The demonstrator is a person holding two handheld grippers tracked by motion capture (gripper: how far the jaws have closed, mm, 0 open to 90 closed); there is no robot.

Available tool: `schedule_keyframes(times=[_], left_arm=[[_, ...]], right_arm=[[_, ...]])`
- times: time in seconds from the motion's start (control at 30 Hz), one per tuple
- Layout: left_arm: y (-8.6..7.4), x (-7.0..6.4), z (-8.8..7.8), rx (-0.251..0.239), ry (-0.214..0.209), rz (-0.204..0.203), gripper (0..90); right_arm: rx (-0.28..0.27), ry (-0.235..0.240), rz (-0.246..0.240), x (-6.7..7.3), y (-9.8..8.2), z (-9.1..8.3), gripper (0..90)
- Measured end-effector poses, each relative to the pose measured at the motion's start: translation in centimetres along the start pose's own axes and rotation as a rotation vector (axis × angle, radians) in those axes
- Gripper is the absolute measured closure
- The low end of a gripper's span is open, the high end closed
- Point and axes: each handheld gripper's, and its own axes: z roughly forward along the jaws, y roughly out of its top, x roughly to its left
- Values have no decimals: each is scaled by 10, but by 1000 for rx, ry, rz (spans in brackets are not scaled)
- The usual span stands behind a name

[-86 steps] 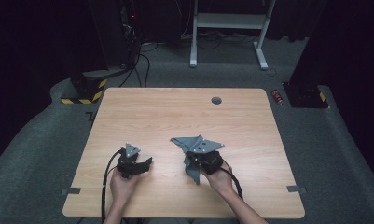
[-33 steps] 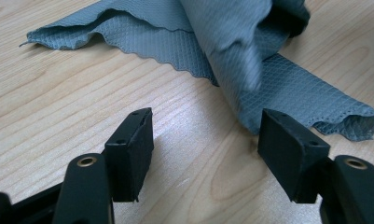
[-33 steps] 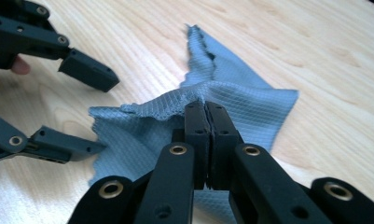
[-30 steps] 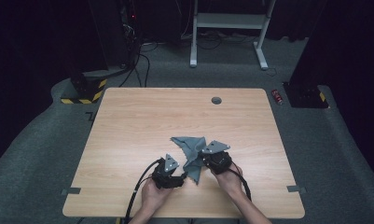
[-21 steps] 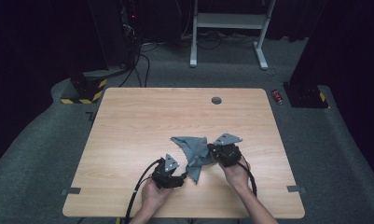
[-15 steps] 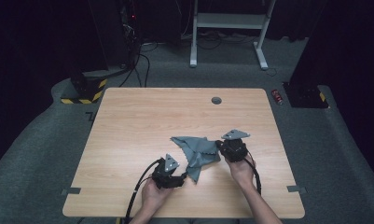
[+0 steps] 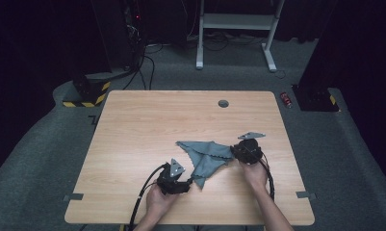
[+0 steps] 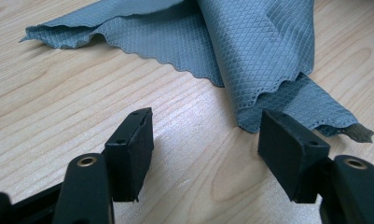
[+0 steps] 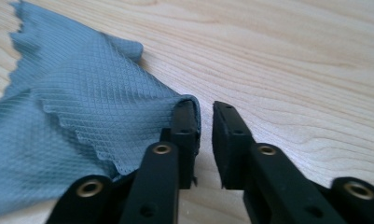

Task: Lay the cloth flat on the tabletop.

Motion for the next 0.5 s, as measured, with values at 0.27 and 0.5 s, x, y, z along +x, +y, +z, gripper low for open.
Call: schedule_keyframes(times=[0.27, 0.5], left_arm=[[-1, 5, -3, -18, -44, -43, 384], [17, 19, -9, -55, -57, -93, 387]], right_arm=[[-97, 5, -93, 14, -2, -29, 663], [-96, 47, -164, 31, 3, -21, 589]])
